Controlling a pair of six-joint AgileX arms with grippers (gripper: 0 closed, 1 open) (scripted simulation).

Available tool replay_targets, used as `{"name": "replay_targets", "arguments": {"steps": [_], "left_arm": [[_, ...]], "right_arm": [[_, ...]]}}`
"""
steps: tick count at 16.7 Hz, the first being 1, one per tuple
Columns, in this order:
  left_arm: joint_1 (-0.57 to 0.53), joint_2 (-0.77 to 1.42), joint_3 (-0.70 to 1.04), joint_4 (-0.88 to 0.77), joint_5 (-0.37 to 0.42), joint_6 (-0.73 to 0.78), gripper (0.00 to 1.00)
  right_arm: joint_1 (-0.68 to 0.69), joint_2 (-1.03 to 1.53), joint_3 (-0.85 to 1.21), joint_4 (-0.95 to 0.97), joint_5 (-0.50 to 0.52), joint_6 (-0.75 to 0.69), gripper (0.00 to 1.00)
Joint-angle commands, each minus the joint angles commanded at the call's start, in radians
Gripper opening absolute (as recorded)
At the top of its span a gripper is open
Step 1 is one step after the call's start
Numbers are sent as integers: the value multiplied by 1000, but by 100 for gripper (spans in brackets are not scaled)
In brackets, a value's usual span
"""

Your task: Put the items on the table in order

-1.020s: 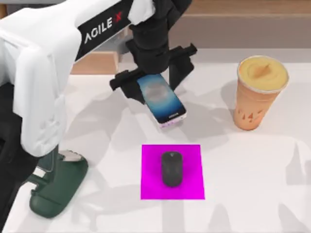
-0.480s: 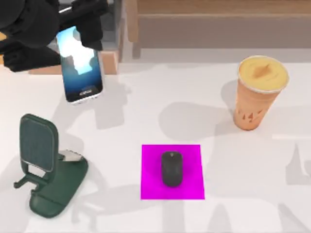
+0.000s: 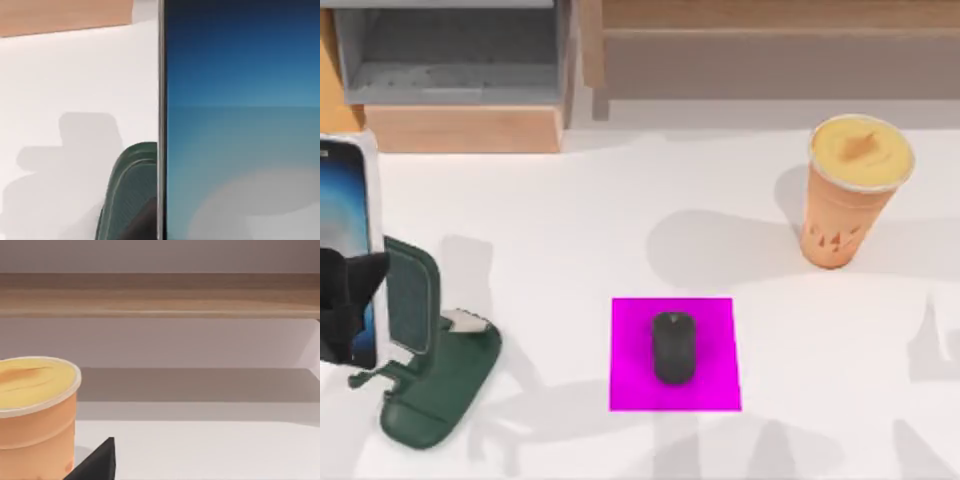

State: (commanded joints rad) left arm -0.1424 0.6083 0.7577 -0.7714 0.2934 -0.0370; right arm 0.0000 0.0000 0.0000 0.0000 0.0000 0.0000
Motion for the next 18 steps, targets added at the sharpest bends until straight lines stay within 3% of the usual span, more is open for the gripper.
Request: {"name": "replay_targets", "arguments": {"steps": [6,13,18], "left_arm": [[96,-282,-279,118,44,203,0],[96,-289,-285,122,43,211,0],[65,-306,-183,211,16,170,0]], "right_arm": [[0,0,0,0,0,0,100],[0,0,0,0,0,0,100],[0,0,0,0,0,0,100]]}}
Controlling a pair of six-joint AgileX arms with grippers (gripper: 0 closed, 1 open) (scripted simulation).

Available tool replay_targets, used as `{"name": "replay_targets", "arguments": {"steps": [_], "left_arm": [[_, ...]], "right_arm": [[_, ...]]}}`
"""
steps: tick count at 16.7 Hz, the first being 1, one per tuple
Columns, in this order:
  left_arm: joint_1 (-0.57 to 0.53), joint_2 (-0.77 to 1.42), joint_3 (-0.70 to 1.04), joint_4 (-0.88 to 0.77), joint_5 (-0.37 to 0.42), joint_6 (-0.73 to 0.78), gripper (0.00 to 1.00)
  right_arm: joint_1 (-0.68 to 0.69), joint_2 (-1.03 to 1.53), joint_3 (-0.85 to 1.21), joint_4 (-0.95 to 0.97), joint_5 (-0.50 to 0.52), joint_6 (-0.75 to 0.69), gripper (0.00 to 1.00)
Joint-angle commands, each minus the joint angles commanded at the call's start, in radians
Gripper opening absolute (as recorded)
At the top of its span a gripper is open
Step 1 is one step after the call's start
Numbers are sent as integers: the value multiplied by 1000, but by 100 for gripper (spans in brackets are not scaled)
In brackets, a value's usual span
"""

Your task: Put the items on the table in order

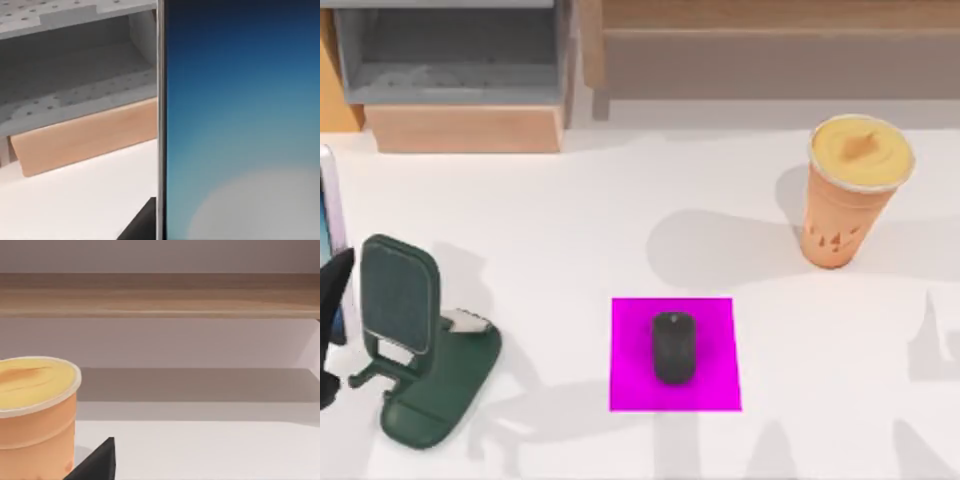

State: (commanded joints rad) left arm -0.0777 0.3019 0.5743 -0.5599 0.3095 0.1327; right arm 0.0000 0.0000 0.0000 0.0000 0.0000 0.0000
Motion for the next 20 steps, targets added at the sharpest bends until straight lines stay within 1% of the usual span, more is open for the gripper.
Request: {"name": "replay_targets", "arguments": {"steps": [3,6,10,14,17,20], "left_arm": [[-32,-2,63,68,-26,-30,0],[-56,21,70,119,-54,-45,0],[-75,83,-48,127,-90,-48,0],[-96,167,-173,160,-99,-35,0],[-107,226,-195,231,-98,-26,0],[-108,234,-196,240,-98,-25,0]], "right_arm": [[0,0,0,0,0,0,100],[0,0,0,0,0,0,100],[0,0,0,0,0,0,100],[0,0,0,0,0,0,100],[0,0,0,0,0,0,100],[0,0,0,0,0,0,100]]}}
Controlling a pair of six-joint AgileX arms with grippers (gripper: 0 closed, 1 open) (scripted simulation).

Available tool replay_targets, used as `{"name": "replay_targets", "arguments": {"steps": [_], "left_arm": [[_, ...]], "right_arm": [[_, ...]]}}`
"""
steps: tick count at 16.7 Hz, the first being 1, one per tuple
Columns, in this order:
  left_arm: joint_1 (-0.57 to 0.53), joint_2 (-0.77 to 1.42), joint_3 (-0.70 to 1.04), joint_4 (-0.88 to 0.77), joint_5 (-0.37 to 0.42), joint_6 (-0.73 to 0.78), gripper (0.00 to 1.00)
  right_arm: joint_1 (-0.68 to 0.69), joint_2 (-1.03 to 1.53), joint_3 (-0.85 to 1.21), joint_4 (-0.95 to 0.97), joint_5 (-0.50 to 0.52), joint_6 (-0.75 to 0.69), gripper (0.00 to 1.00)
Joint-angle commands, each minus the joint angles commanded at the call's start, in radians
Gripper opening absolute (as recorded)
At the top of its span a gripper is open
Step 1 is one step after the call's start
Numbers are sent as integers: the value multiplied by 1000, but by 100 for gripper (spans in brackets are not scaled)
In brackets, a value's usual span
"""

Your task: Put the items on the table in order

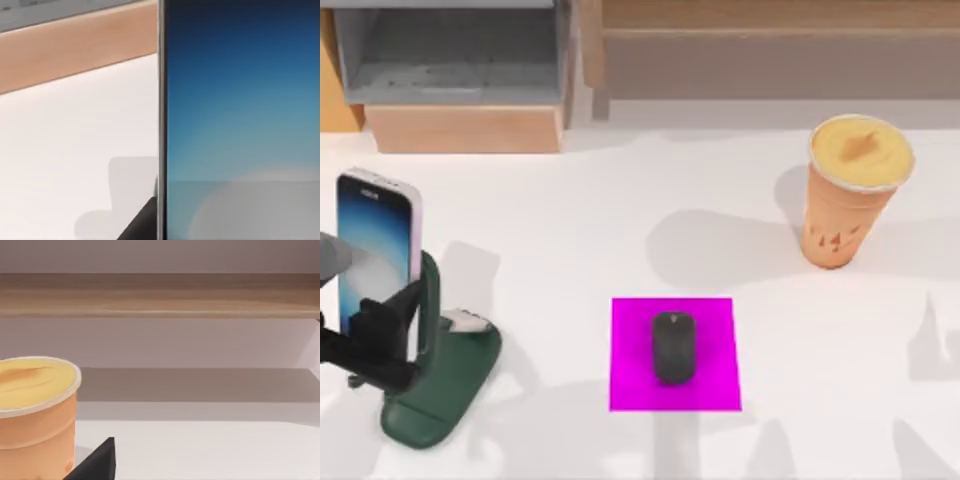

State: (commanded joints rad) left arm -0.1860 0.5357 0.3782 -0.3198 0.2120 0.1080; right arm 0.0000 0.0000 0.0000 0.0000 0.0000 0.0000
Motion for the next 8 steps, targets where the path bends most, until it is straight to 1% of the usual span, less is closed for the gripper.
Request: {"name": "replay_targets", "arguments": {"steps": [2,8], "left_arm": [[0,0,0,0,0,0,0],[0,0,0,0,0,0,45]], "right_arm": [[0,0,0,0,0,0,100],[0,0,0,0,0,0,100]]}}
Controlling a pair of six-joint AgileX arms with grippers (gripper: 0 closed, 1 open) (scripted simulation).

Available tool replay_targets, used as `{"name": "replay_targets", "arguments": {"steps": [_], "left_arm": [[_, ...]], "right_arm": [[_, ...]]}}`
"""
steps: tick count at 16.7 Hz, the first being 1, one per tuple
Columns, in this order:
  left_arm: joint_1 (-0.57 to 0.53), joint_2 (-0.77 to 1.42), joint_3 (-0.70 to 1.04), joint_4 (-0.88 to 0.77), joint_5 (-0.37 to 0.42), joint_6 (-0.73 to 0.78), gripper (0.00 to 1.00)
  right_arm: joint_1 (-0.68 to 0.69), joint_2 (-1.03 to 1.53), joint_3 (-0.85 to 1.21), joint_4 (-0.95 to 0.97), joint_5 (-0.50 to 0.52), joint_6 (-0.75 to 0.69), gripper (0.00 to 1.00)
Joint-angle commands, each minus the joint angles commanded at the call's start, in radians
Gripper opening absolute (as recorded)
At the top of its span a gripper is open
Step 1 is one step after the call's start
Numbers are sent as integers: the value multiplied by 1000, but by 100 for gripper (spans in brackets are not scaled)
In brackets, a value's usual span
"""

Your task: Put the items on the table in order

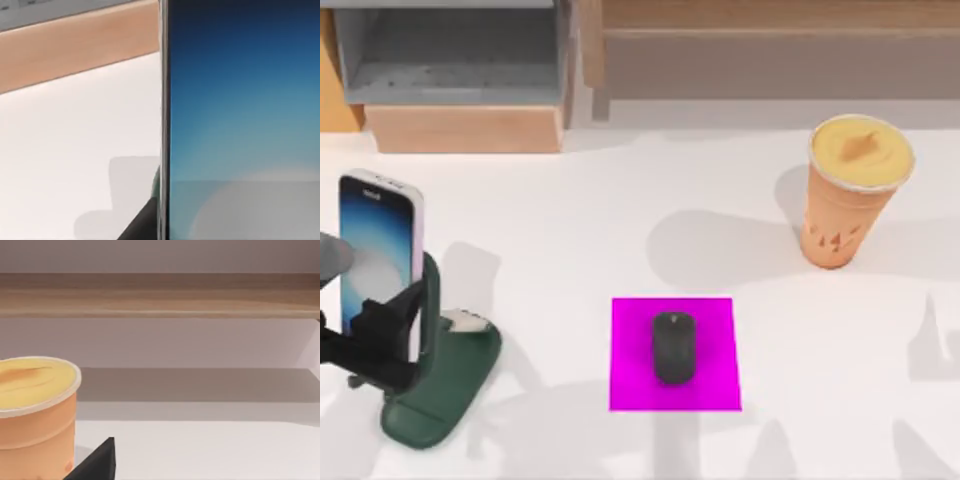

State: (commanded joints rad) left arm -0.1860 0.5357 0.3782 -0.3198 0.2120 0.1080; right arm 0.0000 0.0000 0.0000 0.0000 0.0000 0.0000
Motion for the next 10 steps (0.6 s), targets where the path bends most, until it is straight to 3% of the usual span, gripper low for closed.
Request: {"name": "replay_targets", "arguments": {"steps": [7,10], "left_arm": [[0,0,0,0,0,0,98],[0,0,0,0,0,0,100]], "right_arm": [[0,0,0,0,0,0,100],[0,0,0,0,0,0,100]]}}
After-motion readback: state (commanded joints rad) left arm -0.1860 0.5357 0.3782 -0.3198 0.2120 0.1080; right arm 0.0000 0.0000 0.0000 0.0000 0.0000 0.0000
